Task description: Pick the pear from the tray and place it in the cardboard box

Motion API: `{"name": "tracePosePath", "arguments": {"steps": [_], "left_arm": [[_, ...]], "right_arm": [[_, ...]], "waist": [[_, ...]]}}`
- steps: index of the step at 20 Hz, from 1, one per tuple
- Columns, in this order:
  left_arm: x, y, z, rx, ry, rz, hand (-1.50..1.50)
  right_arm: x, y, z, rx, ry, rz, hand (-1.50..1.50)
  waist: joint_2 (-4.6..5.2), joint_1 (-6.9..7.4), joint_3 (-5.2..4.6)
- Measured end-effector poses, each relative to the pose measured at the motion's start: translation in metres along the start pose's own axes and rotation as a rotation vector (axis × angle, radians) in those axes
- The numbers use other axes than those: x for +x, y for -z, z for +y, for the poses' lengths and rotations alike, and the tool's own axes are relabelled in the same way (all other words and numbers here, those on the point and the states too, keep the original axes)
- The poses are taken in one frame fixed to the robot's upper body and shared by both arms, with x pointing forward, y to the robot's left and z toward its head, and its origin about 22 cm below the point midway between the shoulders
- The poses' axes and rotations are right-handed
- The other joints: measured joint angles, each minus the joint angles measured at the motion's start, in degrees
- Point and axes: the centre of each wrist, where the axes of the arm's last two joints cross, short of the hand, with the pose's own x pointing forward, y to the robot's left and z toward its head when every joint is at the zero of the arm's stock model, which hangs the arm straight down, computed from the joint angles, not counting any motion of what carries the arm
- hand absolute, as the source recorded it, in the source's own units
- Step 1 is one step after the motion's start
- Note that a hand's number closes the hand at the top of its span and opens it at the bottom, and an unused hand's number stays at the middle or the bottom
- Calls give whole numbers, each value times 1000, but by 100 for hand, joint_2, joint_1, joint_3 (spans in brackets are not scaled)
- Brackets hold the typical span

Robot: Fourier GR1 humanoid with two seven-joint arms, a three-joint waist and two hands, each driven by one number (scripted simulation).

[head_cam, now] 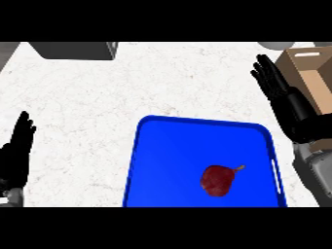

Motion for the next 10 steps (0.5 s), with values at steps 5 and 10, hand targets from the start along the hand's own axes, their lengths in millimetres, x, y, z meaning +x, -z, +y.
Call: {"name": "tracePosePath", "arguments": {"steps": [5, 10], "left_arm": [[20, 5, 2, -75, 57, -130, 0], [40, 8, 0, -191, 114, -251, 0]], "right_arm": [[2, -22, -24, -354, -66, -28, -150], [-26, -76, -60, -734, -215, 132, -150]], "waist": [[-166, -714, 25], [-242, -1454, 10]]}}
